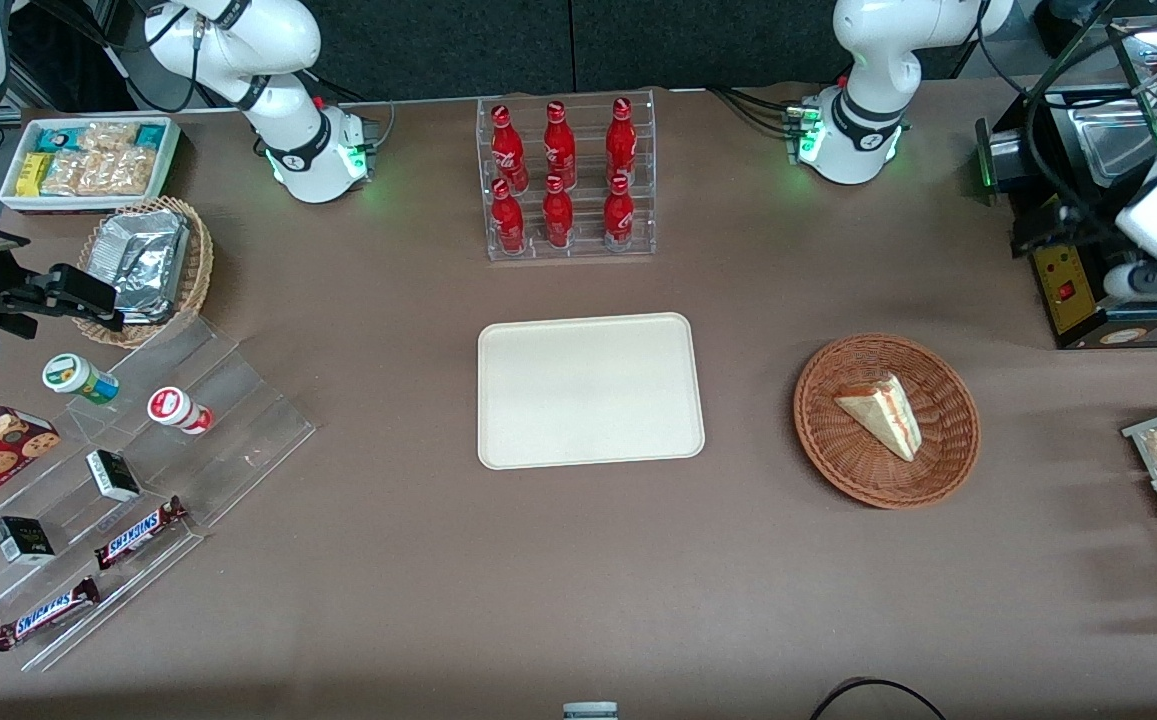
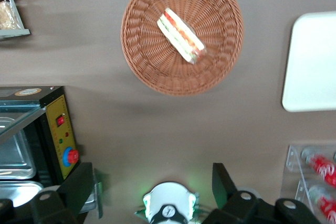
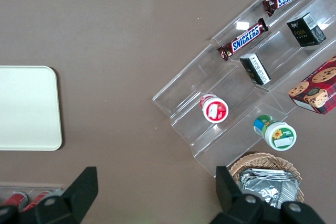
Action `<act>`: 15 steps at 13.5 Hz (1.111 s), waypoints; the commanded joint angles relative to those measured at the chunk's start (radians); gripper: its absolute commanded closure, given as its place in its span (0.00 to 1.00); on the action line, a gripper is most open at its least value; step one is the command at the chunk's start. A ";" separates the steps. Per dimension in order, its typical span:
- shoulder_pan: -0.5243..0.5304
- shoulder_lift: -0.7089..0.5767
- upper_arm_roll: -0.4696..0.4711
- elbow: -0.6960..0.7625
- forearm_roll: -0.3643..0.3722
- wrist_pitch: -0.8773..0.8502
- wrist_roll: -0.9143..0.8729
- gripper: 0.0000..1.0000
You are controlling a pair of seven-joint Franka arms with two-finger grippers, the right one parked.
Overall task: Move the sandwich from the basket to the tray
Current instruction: 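Move the left gripper down over the sandwich in the wicker basket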
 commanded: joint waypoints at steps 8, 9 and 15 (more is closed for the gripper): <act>-0.008 0.048 -0.021 -0.502 0.002 0.701 -0.545 0.00; -0.030 0.055 -0.021 -0.536 0.002 0.767 -0.593 0.00; -0.083 0.146 -0.020 -0.589 0.007 0.926 -0.707 0.00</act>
